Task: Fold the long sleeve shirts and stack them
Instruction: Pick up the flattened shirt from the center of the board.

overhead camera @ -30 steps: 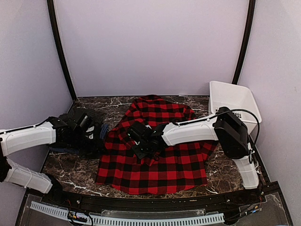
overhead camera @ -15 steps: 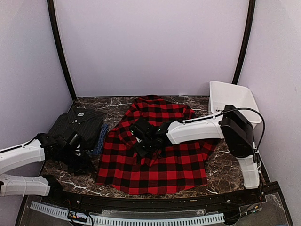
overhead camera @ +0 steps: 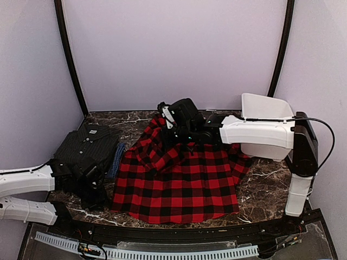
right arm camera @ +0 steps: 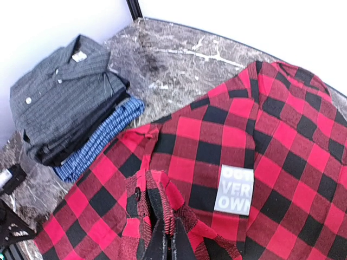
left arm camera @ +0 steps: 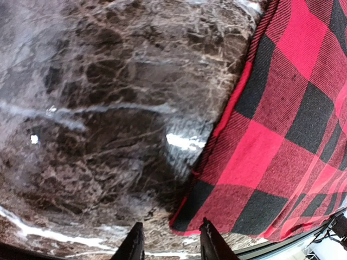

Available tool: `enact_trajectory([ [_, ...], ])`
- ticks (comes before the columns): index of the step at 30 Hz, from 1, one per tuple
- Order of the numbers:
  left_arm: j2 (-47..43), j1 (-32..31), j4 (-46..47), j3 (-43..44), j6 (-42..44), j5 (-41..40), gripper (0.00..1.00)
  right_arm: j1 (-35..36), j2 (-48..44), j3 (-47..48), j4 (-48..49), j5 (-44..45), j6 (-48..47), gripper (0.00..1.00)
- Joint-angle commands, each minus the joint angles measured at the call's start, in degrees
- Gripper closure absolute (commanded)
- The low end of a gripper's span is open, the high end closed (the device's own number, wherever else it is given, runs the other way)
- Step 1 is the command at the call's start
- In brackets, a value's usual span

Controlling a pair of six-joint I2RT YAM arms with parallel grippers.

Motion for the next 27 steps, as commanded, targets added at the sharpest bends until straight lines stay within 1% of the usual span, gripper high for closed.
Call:
enact_trajectory([
  [1,1.6,-0.5,4.0,-1.4,-0.9,0.5,0.67,-1.3,-2.4,2.6,3.6,-1.1,-1.0,1.00],
  [4,3.6,-0.6,4.9,-1.2,0.1,0.6,0.68,-2.3,-2.8,4.3,4.8,-1.3,-2.1,1.00],
  [8,5.4,-0.7,6.3,-1.2,0.7,1.3,0.73,-3.7,-2.1,7.9,4.9,-2.4,-3.4,1.00],
  [10,5.8,-0.8,6.4,-1.1,1.1,1.4,0.76,-4.7,-1.5,9.8,4.5,-3.8,-3.5,1.00],
  [12,5.9,-0.8,6.5,-0.7,1.3,1.4,0.81,-5.8,-1.2,11.1,4.5,-7.0,-3.3,1.00],
  [15,5.9,-0.8,6.1,0.2,1.7,1.2,0.89,-6.9,-1.2,11.7,4.5,-10.0,-2.6,1.00],
  [19,5.3,-0.8,5.2,1.6,2.6,1.1,0.96,-7.9,-3.0,10.9,4.8,-7.0,-3.1,1.00],
  [22,5.3,-0.8,4.3,4.6,5.6,0.7,0.99,-8.9,-4.7,10.2,5.8,-6.1,-4.7,1.00],
  [27,6.4,-1.0,1.1,10.1,11.9,-0.2,1.00,-10.6,-5.3,12.4,5.2,-5.7,-8.1,1.00],
])
